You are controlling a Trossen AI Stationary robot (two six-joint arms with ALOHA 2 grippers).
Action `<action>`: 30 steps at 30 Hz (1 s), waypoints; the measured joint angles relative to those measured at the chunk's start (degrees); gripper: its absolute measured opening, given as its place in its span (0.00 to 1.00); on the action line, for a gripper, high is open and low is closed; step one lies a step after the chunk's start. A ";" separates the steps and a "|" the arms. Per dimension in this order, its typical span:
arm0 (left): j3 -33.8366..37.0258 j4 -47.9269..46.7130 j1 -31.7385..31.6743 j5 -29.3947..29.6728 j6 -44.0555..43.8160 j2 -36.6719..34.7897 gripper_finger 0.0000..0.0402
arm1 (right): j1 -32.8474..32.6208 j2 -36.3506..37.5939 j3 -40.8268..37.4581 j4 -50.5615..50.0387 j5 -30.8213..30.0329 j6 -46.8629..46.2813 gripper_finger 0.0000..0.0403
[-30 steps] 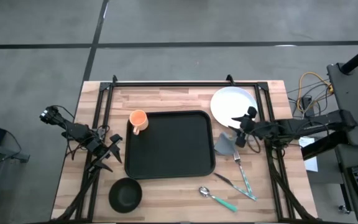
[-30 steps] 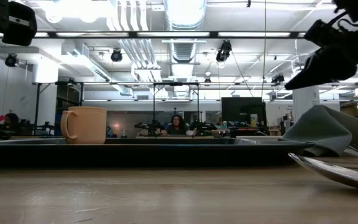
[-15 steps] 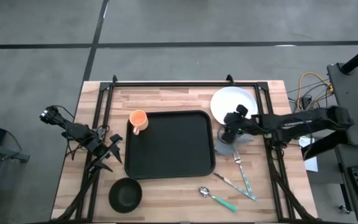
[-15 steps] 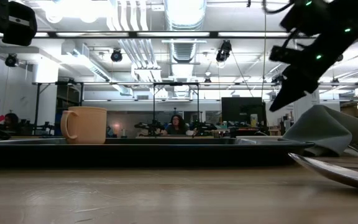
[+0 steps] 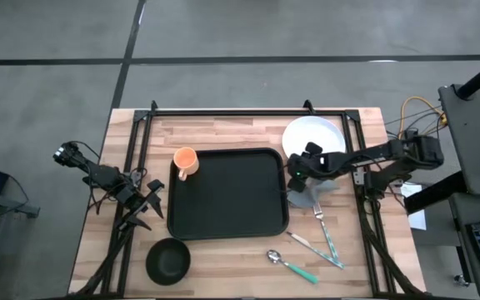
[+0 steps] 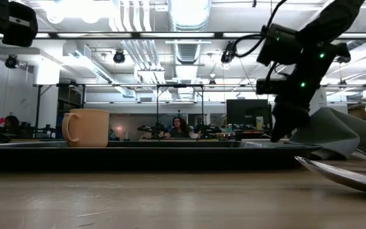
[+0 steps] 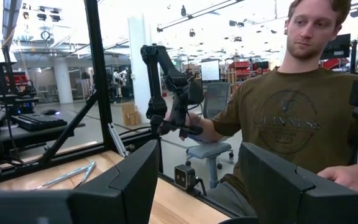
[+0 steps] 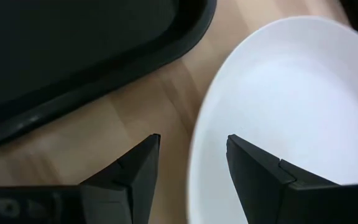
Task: Set up tray
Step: Put the white plate on the black tray
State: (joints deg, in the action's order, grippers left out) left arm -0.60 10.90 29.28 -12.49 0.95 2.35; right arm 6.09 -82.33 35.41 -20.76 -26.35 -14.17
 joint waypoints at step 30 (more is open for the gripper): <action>0.00 0.00 0.00 0.00 0.00 0.00 0.50 | 4.70 -6.37 0.76 -0.48 0.69 -0.09 0.03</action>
State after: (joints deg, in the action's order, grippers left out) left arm -0.60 10.90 29.28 -12.49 0.95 2.35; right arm 10.79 -88.71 36.17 -21.23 -25.65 -14.27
